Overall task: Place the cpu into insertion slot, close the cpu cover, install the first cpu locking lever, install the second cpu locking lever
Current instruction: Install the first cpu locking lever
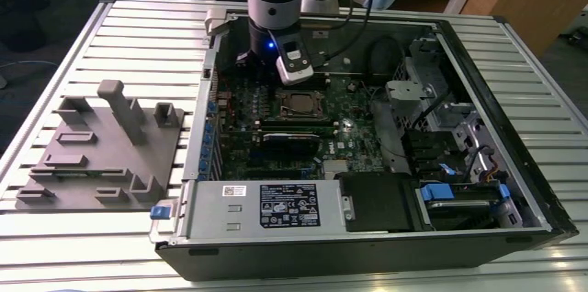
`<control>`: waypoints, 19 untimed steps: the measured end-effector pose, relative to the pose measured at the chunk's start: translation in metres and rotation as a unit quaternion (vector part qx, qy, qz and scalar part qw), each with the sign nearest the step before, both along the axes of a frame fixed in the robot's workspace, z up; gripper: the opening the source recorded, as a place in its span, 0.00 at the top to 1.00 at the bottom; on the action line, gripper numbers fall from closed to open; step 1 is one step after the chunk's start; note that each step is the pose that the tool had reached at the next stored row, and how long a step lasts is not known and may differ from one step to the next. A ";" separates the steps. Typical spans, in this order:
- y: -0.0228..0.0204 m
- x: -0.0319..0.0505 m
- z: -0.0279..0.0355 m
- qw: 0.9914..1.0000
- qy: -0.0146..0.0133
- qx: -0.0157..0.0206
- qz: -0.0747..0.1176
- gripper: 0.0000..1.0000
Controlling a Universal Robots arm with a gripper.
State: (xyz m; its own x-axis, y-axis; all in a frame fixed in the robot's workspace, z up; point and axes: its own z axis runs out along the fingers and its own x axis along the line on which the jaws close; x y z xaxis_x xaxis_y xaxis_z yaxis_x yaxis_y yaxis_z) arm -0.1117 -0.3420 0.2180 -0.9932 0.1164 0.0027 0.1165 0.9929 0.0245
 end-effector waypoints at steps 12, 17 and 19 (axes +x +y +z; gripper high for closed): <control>0.0000 -0.0053 0.0000 1.000 0.000 0.000 0.000 0.89; 0.0000 -0.0064 -0.0001 1.000 0.000 0.000 0.000 0.89; 0.0000 -0.0075 0.0000 1.000 0.000 0.000 0.000 0.89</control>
